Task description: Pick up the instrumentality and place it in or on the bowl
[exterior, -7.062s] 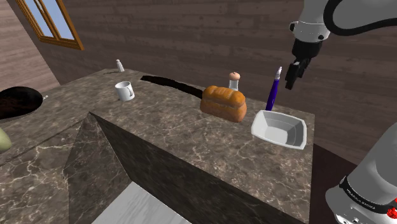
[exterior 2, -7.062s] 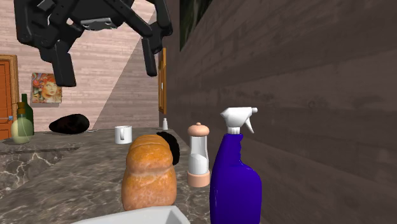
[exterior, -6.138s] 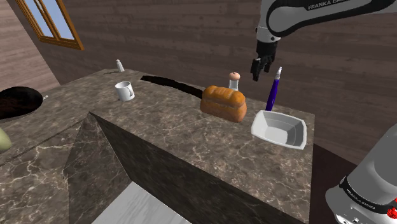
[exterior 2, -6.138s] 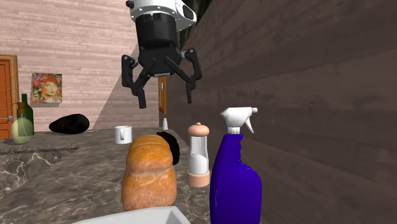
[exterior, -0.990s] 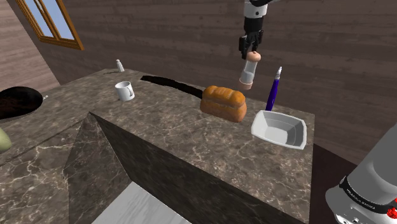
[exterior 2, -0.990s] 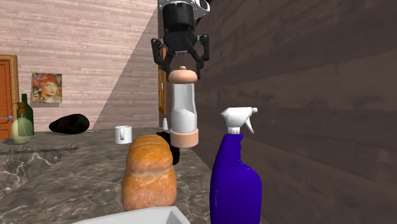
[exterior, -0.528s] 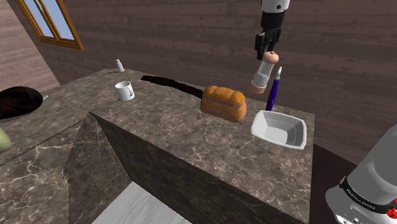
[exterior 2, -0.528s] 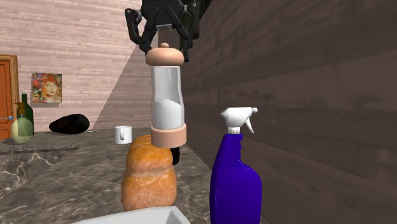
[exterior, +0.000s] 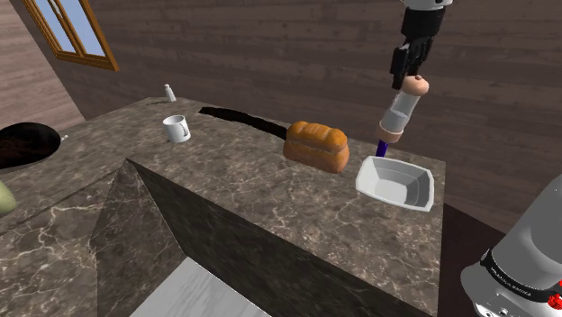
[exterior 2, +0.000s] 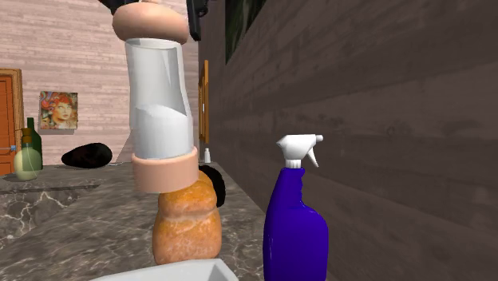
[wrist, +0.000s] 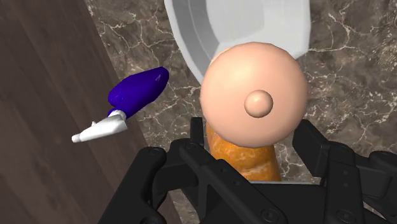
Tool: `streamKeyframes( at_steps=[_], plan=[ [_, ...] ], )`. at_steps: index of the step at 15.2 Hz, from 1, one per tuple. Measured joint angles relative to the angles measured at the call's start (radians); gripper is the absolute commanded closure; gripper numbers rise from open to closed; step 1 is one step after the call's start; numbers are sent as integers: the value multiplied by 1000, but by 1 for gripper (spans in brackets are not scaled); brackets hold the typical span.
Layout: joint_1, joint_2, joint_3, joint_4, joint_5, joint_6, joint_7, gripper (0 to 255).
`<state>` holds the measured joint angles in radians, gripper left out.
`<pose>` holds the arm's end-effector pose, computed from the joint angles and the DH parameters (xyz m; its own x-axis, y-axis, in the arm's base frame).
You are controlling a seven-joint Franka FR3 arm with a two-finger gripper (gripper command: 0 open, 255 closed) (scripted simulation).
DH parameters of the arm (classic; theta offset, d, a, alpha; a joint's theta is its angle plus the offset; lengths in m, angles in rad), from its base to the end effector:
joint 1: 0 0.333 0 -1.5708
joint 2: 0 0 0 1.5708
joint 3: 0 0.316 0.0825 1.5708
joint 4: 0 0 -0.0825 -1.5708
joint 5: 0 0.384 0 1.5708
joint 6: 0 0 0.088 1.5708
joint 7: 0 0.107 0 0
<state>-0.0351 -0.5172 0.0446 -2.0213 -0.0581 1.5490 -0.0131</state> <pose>0.3859 0.0022 0.6535 0.9989 0.0164 0.0435 0.0129 -0.9967 0.0805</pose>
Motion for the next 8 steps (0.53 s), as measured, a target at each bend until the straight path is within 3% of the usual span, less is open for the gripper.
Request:
streamKeyframes(
  at_steps=[3,8],
  plan=[
    [7,-91,11,-58,8,-34,13,255],
    [10,-134,10,-145,10,9,16,255]
  ],
)
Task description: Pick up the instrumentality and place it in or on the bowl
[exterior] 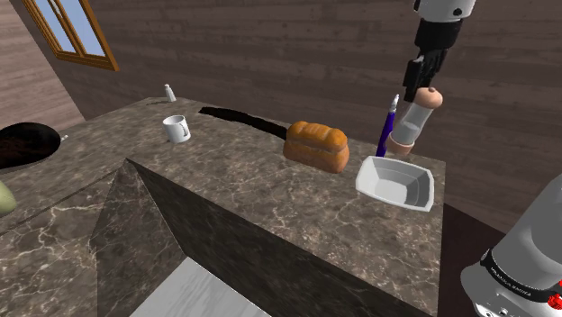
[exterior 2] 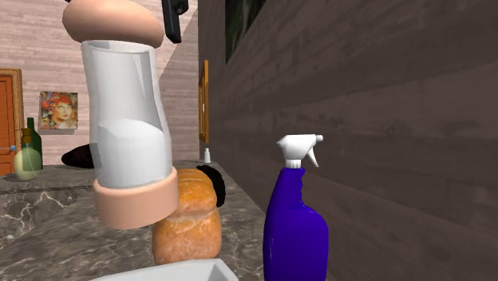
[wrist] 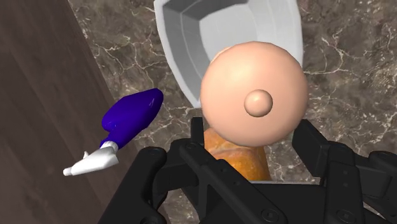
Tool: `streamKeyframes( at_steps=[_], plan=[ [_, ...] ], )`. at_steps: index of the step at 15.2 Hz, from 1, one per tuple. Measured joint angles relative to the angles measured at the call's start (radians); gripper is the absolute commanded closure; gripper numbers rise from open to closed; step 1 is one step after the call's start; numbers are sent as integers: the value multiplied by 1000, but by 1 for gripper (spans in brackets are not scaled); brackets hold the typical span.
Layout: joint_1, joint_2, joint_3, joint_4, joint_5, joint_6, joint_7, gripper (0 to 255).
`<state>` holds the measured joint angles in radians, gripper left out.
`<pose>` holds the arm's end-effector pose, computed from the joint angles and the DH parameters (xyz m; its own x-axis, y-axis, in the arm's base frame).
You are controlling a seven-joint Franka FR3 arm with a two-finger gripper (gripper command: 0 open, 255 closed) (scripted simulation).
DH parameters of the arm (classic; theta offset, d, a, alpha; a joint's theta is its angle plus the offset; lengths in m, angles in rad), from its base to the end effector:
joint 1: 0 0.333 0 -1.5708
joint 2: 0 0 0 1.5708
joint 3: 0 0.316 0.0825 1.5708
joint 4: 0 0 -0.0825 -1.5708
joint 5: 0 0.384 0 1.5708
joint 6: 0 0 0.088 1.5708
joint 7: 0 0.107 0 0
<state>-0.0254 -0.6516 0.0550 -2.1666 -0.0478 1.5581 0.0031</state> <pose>0.3454 0.0112 0.6348 0.9990 0.0161 0.0426 0.0126 -0.9966 0.0808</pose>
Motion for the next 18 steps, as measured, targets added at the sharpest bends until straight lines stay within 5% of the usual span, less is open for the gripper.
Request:
streamKeyframes(
  at_steps=[18],
  plan=[
    [4,-42,2,-272,2,230,15,255]
  ],
)
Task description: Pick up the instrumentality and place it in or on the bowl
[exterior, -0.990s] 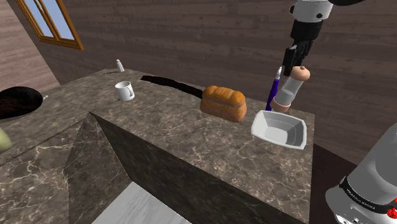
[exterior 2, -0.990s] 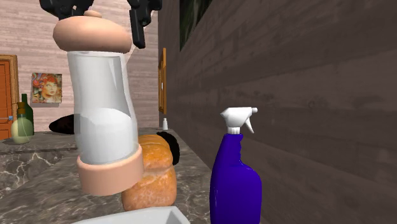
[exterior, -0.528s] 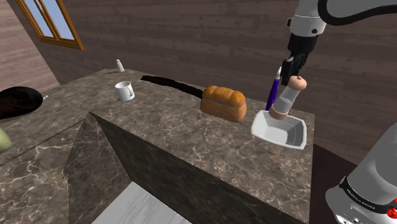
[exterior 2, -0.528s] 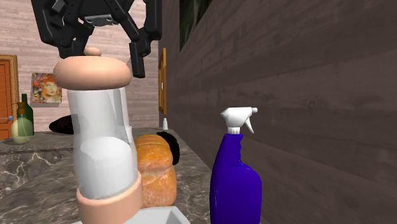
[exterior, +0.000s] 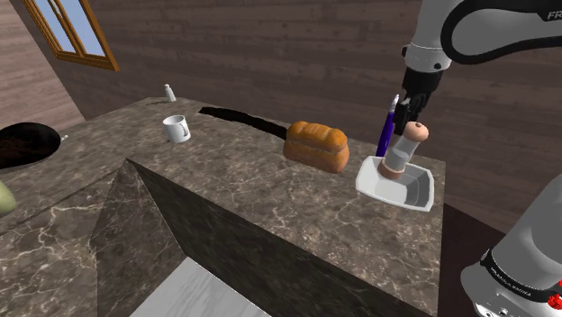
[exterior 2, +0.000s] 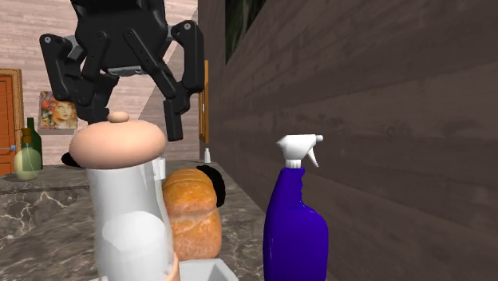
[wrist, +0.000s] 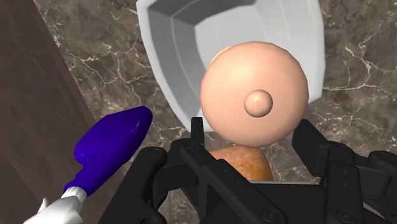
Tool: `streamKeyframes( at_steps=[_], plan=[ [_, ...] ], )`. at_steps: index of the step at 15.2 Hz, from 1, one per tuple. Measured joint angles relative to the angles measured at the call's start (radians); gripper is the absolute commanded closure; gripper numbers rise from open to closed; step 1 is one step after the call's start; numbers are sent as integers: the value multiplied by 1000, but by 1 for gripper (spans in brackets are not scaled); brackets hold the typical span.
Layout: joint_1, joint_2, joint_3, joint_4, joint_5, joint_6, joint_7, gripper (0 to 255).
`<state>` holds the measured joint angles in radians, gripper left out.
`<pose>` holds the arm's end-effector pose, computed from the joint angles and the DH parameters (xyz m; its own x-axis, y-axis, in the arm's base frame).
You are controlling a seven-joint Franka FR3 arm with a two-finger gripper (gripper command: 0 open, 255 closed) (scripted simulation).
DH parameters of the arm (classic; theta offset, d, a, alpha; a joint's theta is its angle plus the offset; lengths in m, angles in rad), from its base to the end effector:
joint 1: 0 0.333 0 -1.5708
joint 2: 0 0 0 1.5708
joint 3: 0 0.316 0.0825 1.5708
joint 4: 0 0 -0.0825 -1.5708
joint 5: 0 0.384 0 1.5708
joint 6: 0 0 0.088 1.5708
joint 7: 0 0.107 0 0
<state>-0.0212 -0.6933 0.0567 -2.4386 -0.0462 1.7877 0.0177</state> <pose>0.3465 0.0113 0.5400 0.9990 0.0162 0.0424 0.0127 -0.9966 0.0809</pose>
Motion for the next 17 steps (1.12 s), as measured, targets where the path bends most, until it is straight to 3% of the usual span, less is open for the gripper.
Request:
streamKeyframes(
  at_steps=[10,11,17],
  plan=[
    [1,1,1,-57,0,58,4,255],
    [1,1,1,-57,0,58,4,0],
    [1,1,1,-57,0,58,4,0]
  ],
)
